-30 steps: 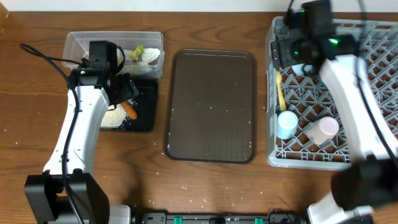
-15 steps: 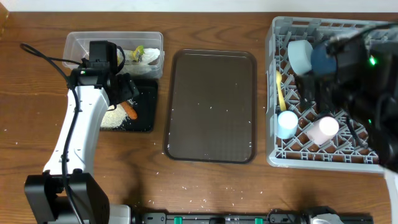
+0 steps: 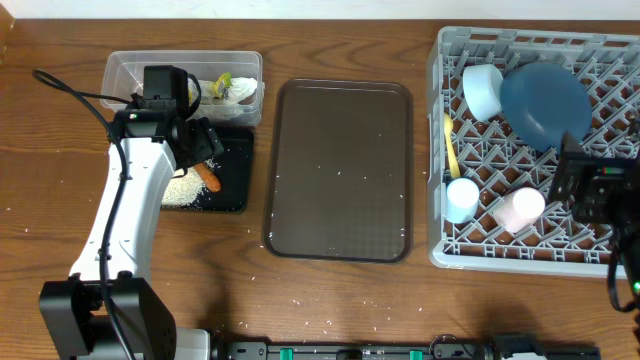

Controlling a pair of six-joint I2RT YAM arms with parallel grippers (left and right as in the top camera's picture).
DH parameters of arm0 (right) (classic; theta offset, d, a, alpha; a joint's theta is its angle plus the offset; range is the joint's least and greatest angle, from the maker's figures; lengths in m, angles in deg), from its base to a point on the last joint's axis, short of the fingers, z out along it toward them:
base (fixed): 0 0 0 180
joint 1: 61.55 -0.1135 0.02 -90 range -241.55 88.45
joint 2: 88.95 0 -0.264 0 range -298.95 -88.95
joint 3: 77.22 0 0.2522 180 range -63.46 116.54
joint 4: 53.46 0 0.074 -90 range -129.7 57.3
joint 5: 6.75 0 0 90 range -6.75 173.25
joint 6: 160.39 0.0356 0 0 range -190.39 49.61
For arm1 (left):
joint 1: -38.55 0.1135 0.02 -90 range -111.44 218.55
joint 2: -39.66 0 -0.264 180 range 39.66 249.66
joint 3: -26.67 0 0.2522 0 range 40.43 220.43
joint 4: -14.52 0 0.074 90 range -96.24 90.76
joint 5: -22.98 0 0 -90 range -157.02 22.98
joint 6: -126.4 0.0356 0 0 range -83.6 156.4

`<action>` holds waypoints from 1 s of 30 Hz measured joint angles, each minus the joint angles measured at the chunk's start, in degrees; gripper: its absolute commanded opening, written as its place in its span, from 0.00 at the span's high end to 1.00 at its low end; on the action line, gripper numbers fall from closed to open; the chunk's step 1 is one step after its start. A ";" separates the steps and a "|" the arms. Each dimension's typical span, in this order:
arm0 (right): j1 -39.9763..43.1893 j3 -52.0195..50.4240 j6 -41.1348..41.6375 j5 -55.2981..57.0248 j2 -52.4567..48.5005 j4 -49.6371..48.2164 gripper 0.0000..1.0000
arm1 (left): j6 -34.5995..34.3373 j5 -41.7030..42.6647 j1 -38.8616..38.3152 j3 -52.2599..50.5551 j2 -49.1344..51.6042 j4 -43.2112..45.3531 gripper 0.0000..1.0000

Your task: Sort waste into correct bins and load items into the dishwasher rack

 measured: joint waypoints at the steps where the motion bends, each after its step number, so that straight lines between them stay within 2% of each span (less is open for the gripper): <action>1: 1.16 -3.28 -0.07 -0.57 1.27 -2.73 0.01 | 0.02 0.00 0.00 0.00 0.00 0.02 0.02; 4: 3.26 -14.80 -1.22 -3.30 6.16 -13.05 0.01 | 0.02 -0.02 0.00 -0.04 0.00 0.02 0.02; 9: 4.26 -39.82 -2.60 -9.66 18.53 -33.77 0.01 | 0.02 0.00 0.00 -0.09 0.00 0.04 0.02; 16: 4.17 -70.49 -0.20 -13.73 34.45 -57.05 0.01 | 0.02 0.00 0.00 -0.13 0.00 0.02 0.02; 22: 2.32 -84.98 0.85 -14.45 43.19 -63.25 0.01 | 0.00 0.02 0.00 -0.13 0.00 -0.02 0.02; 30: 2.08 -90.86 1.05 -14.69 49.33 -62.82 0.01 | 0.02 0.02 0.00 -0.13 0.00 0.00 0.02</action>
